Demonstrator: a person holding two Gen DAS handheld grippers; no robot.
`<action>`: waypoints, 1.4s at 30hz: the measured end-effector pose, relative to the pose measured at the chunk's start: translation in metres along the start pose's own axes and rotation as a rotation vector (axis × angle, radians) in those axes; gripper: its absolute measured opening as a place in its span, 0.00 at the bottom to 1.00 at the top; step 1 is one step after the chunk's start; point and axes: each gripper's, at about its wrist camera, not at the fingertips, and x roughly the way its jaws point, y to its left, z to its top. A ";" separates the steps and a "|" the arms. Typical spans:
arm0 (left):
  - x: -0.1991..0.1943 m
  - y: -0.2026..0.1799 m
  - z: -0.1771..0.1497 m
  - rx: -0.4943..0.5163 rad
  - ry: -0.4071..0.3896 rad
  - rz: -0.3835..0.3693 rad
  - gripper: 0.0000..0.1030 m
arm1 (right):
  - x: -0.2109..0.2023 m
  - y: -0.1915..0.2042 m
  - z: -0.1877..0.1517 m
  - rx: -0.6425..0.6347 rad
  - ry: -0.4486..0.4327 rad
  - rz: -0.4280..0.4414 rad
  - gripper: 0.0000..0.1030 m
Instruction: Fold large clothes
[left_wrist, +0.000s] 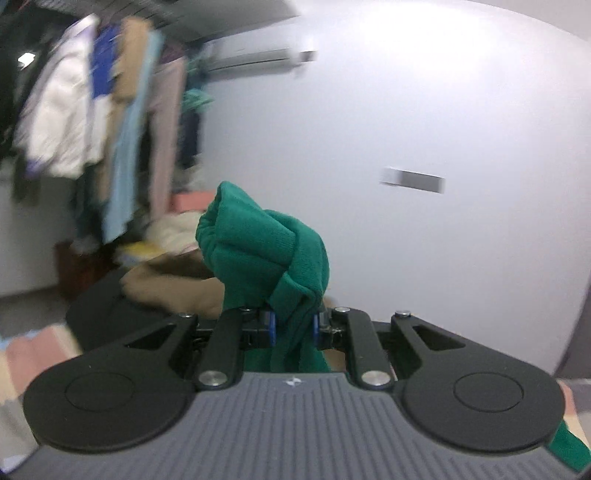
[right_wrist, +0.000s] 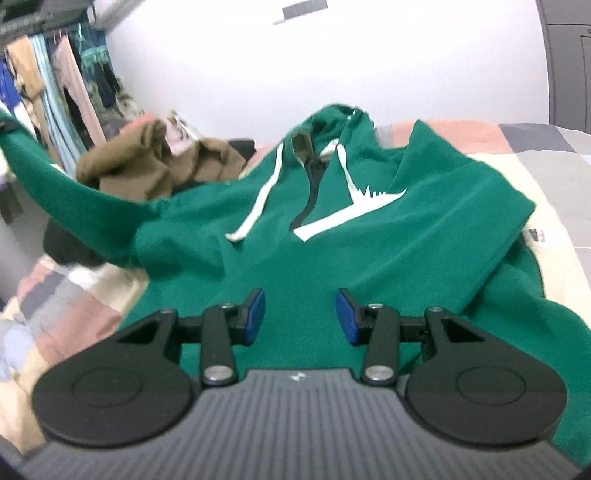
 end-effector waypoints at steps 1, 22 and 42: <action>-0.008 -0.023 0.000 0.017 -0.010 -0.034 0.19 | -0.006 -0.004 0.001 0.011 -0.012 0.000 0.44; -0.044 -0.324 -0.227 0.140 0.445 -0.554 0.19 | -0.057 -0.097 -0.005 0.351 -0.120 -0.083 0.46; -0.077 -0.191 -0.268 0.060 0.771 -0.790 0.84 | -0.043 -0.078 -0.001 0.288 -0.104 -0.019 0.66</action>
